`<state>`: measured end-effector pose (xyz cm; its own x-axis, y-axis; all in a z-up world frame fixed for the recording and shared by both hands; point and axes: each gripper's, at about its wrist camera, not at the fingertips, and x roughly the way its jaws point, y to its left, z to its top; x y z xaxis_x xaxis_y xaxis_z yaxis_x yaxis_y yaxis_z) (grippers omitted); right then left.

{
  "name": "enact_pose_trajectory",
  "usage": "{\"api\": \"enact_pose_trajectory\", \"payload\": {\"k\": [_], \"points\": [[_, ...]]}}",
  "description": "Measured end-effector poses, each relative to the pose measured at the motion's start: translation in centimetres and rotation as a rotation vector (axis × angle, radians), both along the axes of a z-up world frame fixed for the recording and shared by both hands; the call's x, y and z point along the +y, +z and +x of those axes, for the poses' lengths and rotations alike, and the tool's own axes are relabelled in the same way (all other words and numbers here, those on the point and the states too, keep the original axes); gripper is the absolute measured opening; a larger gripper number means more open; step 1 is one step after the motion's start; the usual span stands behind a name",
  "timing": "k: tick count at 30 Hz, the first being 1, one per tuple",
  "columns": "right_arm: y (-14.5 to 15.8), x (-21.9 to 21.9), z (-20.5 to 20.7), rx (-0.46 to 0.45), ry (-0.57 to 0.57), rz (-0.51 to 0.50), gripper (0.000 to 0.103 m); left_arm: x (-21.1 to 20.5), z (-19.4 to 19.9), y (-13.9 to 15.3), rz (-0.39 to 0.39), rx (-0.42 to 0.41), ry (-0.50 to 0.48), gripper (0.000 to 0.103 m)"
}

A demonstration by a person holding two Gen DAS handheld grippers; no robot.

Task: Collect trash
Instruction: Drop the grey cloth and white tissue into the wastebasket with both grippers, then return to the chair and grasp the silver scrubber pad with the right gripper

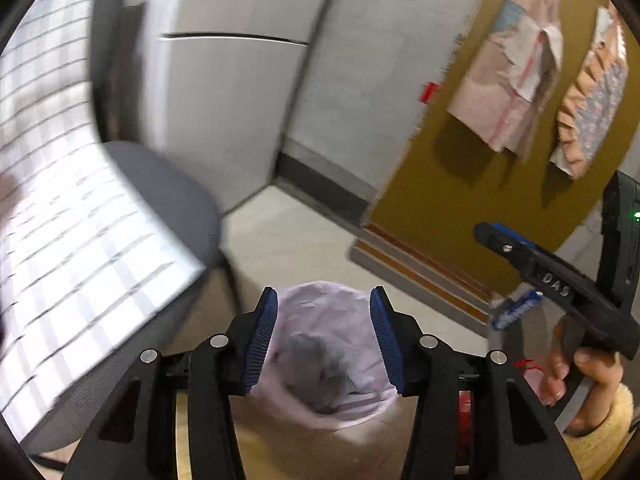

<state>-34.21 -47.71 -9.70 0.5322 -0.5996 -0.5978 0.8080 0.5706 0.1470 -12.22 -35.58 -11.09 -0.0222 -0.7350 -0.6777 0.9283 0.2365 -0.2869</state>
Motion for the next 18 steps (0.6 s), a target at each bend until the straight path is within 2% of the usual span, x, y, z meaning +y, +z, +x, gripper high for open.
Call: {"api": "enact_pose_trajectory", "payload": {"k": [4, 11, 18], "points": [[0.0, 1.7, 2.3, -0.008, 0.068, 0.001, 0.031, 4.6, 2.8, 0.1, 0.036, -0.090, 0.135, 0.050], [0.7, 5.6, 8.5, -0.027, 0.266, -0.010, 0.031, 14.3, 6.8, -0.1, 0.081, -0.166, 0.370, 0.050], [1.3, 11.5, 17.5, -0.002, 0.527, -0.008, 0.032, 24.3, 11.5, -0.7, 0.141, -0.169, 0.646, 0.050]]}}
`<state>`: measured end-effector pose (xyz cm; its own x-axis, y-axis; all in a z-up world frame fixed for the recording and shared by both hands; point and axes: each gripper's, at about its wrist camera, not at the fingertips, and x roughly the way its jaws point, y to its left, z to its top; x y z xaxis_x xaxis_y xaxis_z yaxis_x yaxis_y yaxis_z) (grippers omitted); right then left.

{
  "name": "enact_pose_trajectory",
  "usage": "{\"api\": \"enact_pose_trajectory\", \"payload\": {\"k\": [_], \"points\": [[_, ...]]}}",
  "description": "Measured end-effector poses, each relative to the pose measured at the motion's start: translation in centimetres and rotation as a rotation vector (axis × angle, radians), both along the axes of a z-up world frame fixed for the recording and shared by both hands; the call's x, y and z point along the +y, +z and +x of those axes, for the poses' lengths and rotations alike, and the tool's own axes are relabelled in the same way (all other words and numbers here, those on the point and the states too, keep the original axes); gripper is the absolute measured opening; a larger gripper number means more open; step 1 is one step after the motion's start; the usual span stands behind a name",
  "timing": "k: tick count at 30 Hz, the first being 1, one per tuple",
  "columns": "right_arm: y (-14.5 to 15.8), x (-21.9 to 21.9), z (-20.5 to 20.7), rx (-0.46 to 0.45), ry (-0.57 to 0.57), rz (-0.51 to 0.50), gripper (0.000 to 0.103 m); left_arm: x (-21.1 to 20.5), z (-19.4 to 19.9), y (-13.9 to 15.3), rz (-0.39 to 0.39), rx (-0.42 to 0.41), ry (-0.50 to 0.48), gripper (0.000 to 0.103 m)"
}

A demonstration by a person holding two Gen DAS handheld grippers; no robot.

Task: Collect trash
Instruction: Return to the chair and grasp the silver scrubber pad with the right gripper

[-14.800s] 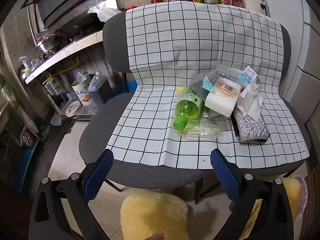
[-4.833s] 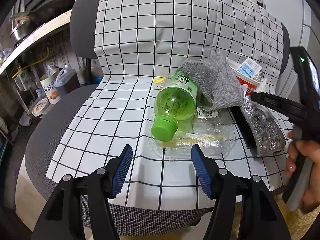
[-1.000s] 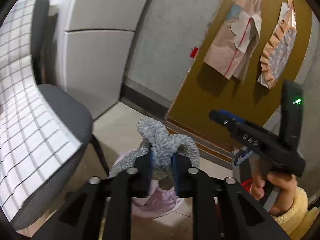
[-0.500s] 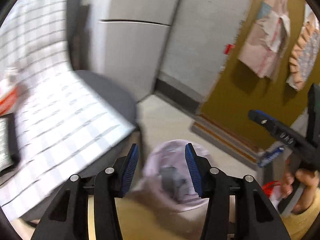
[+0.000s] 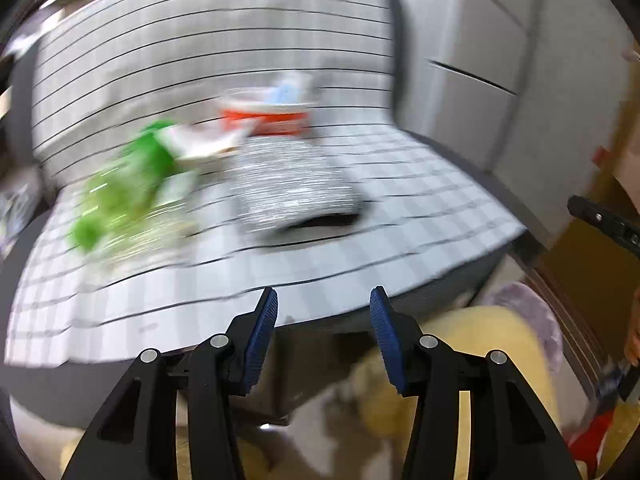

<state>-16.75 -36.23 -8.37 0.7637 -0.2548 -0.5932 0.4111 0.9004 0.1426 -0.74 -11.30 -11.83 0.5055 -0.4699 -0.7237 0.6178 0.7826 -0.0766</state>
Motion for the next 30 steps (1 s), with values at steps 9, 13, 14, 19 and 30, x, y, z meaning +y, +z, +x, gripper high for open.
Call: {"api": "enact_pose_trajectory", "payload": {"k": [9, 13, 14, 19, 30], "points": [[-0.6, 9.4, 11.9, 0.068, 0.353, -0.028, 0.057, 9.4, 3.9, 0.3, -0.004, 0.004, 0.261, 0.052], [-1.9, 11.0, 15.9, 0.107, 0.411, -0.008, 0.057, 10.8, 4.8, -0.4, -0.006, 0.019, 0.304, 0.052], [-2.4, 11.1, 16.9, 0.118, 0.412, 0.001, 0.057, 10.9, 4.9, -0.5, -0.010, 0.026, 0.305, 0.052], [-4.4, 9.5, 19.0, 0.155, 0.343, 0.090, 0.061, 10.8, 5.0, -1.1, -0.021, 0.047, 0.289, 0.052], [-3.9, 9.9, 20.5, 0.114, 0.413, 0.165, 0.043, 10.2, 4.6, -1.0, -0.015, 0.038, 0.271, 0.052]]}}
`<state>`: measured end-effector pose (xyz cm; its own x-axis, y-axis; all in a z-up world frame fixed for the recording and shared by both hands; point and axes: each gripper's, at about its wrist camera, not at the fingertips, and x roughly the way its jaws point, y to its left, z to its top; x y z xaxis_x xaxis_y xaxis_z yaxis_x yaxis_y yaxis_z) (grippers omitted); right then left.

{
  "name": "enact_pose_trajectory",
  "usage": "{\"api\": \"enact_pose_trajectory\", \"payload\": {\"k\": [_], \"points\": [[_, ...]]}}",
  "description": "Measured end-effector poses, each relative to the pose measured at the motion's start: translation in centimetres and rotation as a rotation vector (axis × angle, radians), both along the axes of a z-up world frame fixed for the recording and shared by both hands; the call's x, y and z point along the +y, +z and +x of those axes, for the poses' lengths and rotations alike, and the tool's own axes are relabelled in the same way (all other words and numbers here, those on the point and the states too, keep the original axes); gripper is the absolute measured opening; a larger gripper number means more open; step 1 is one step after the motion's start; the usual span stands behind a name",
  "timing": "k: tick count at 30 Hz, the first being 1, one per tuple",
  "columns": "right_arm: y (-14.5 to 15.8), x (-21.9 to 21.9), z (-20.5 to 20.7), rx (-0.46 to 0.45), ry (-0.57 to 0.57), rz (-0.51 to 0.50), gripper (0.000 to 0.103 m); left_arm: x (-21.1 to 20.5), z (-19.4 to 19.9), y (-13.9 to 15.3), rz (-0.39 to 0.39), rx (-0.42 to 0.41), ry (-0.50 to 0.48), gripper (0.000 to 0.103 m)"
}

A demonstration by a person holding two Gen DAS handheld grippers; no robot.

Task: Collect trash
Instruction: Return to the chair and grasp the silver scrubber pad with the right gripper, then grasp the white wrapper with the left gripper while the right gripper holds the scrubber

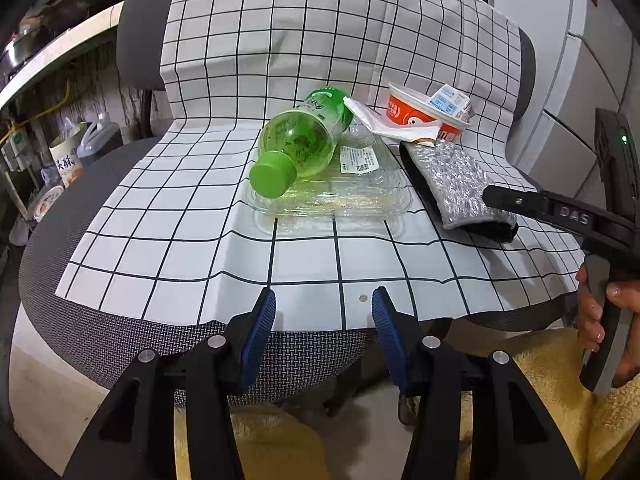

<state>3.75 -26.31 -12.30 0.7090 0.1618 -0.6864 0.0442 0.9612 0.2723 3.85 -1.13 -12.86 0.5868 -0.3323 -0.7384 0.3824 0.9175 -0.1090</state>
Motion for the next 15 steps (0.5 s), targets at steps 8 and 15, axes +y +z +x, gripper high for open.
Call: {"api": "enact_pose_trajectory", "payload": {"k": [8, 15], "points": [[3.1, 2.3, -1.7, -0.143, 0.101, -0.039, 0.009, -0.8, -0.7, 0.9, 0.025, -0.029, -0.004, 0.052], [8.2, 1.4, -7.1, -0.245, 0.156, -0.058, 0.009, -2.3, -0.9, 1.2, 0.035, -0.039, -0.033, 0.052]]}}
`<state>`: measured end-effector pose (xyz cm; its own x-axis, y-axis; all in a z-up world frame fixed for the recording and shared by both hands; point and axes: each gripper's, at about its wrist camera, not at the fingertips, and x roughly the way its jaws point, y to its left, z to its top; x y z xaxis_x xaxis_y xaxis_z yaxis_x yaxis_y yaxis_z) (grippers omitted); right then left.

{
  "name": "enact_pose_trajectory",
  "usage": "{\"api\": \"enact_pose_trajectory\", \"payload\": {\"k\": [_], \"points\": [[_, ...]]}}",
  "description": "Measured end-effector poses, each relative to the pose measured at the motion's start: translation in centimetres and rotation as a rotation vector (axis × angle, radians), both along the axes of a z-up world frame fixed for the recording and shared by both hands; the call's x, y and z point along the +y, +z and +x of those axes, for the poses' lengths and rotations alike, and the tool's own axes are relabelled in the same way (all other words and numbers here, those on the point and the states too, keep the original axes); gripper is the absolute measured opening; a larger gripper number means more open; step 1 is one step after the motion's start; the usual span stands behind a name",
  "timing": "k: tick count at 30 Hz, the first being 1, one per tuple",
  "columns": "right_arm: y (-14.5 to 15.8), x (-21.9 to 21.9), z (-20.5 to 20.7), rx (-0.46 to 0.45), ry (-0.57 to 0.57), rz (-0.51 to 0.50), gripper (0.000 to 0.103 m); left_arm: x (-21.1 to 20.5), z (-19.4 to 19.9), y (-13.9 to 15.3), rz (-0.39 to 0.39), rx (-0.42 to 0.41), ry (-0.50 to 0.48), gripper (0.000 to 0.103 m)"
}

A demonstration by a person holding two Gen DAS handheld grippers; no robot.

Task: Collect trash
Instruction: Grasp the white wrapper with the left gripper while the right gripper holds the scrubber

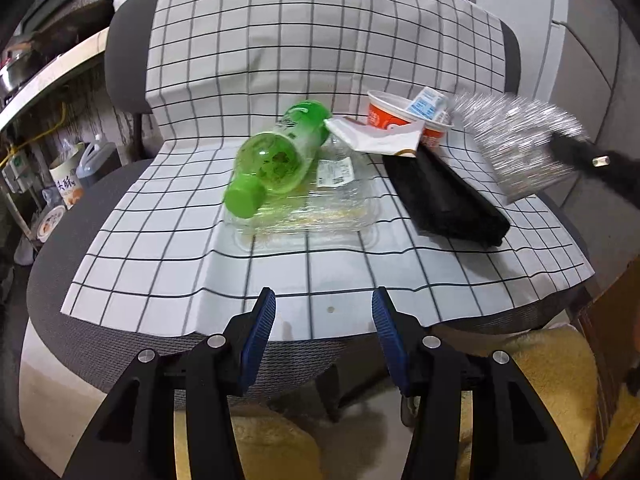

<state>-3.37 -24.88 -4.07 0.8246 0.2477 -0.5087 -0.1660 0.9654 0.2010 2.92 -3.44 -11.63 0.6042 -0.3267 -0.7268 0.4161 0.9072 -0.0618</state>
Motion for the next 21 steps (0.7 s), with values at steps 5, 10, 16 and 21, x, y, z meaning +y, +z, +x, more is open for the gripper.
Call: {"api": "enact_pose_trajectory", "payload": {"k": [5, 10, 16, 21], "points": [[1.8, -1.6, -4.1, -0.069, -0.175, -0.200, 0.009, -1.8, 0.1, 0.1, 0.000, 0.008, -0.033, 0.052], [-0.1, -3.3, -4.7, -0.028, -0.278, -0.334, 0.009, -5.4, 2.2, 1.4, -0.005, -0.021, -0.085, 0.052], [-2.3, -5.3, -3.8, 0.005, -0.310, -0.318, 0.009, -10.3, 6.5, 3.0, -0.026, -0.048, -0.125, 0.049], [-3.3, -6.3, -2.9, 0.014, -0.307, -0.291, 0.009, -14.9, 10.4, 2.1, 0.039, -0.023, -0.152, 0.049]]}}
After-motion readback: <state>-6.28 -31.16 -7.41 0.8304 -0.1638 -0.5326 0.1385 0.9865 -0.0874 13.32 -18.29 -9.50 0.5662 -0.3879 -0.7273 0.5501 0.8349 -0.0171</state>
